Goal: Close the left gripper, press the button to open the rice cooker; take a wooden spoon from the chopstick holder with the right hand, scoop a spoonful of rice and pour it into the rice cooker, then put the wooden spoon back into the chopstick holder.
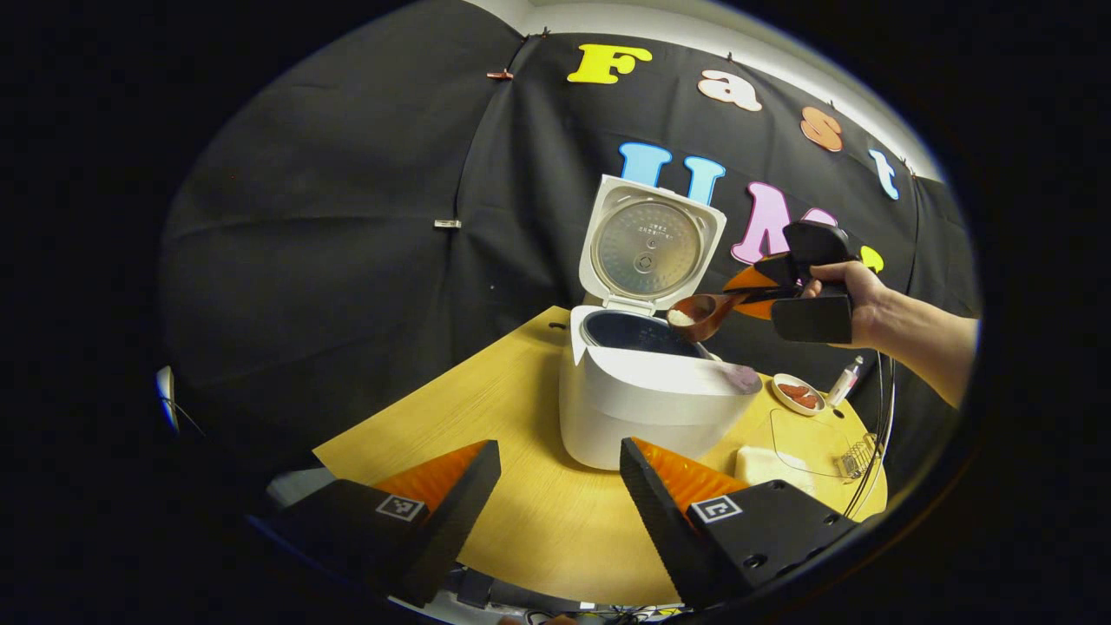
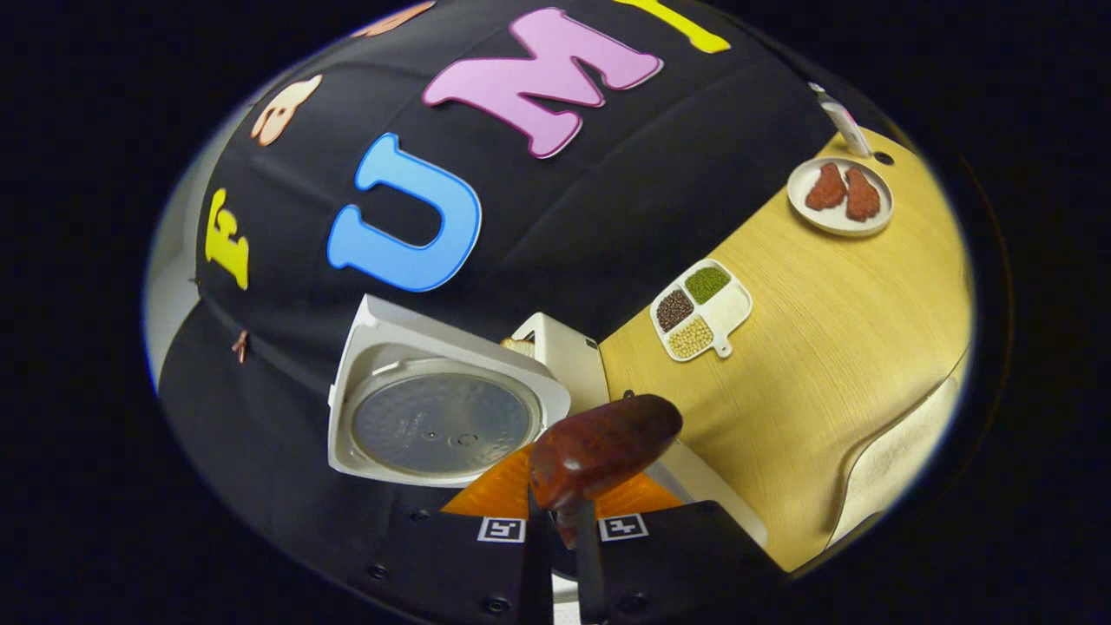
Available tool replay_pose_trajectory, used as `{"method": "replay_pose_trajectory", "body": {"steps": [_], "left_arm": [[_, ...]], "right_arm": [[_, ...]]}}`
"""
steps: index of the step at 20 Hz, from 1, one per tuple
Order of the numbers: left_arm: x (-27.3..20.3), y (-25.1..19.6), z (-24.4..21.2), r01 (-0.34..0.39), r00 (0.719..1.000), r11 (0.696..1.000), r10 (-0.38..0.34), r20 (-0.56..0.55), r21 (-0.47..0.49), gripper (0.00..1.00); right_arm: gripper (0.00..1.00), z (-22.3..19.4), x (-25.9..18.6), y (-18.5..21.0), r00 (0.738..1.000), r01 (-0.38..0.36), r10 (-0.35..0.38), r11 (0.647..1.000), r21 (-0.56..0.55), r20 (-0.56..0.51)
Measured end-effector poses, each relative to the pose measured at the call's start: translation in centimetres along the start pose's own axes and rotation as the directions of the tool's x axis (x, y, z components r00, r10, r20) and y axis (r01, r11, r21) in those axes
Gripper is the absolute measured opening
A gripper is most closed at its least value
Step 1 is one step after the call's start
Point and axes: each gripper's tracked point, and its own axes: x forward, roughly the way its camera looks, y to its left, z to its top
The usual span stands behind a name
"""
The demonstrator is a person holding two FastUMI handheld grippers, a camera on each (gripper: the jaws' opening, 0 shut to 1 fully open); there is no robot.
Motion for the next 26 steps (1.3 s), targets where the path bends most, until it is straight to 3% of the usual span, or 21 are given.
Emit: {"method": "replay_pose_trajectory", "body": {"steps": [3, 5, 11, 12, 14, 18, 21, 22, 26], "left_arm": [[0.3, -0.1, 0.2, 0.015, 1.000, 1.000, -0.015, -0.001, 0.010, 0.96], [0.5, -0.3, 0.2, 0.031, 1.000, 0.999, -0.031, -0.001, 0.020, 0.96], [0.5, -0.5, 0.2, 0.069, 0.998, 0.994, -0.070, 0.000, 0.085, 0.96], [0.4, -0.6, 0.2, 0.074, 0.997, 0.994, -0.074, 0.002, 0.083, 0.96], [0.3, -0.6, 0.0, 0.074, 0.997, 0.994, -0.074, -0.004, 0.085, 0.96], [-0.3, -0.7, -0.4, 0.078, 0.997, 0.992, -0.078, 0.001, 0.099, 0.96], [-0.3, -1.0, -0.6, 0.079, 0.997, 0.991, -0.080, -0.004, 0.104, 0.96], [-0.2, -1.0, -0.6, 0.078, 0.997, 0.992, -0.079, -0.004, 0.102, 0.96], [-0.3, -1.4, -0.8, 0.080, 0.997, 0.993, -0.080, 0.001, 0.092, 0.96]], "right_arm": [[0.16, -1.0, 1.0, 1.2, 1.000, -0.013, 0.017, 0.983, -0.182, 0.018], [0.16, -1.7, 1.7, 1.7, 0.999, -0.014, 0.025, 0.952, -0.305, 0.032], [0.16, -3.7, 2.5, 3.8, 0.996, -0.044, 0.085, 0.802, -0.595, 0.041], [0.11, -4.1, 2.6, 4.2, 0.995, -0.052, 0.093, 0.776, -0.629, 0.034], [0.16, -4.8, 2.9, 4.7, 0.994, -0.052, 0.102, 0.713, -0.699, 0.030], [0.16, -6.5, 3.0, 6.0, 0.990, -0.052, 0.140, 0.511, -0.858, 0.024], [0.12, -8.0, 3.3, 6.2, 0.986, -0.084, 0.164, 0.423, -0.902, -0.015], [0.16, -8.2, 3.2, 6.6, 0.984, -0.089, 0.177, 0.395, -0.914, -0.019], [0.16, -8.9, 3.0, 8.1, 0.973, -0.098, 0.226, 0.246, -0.964, -0.041]]}}
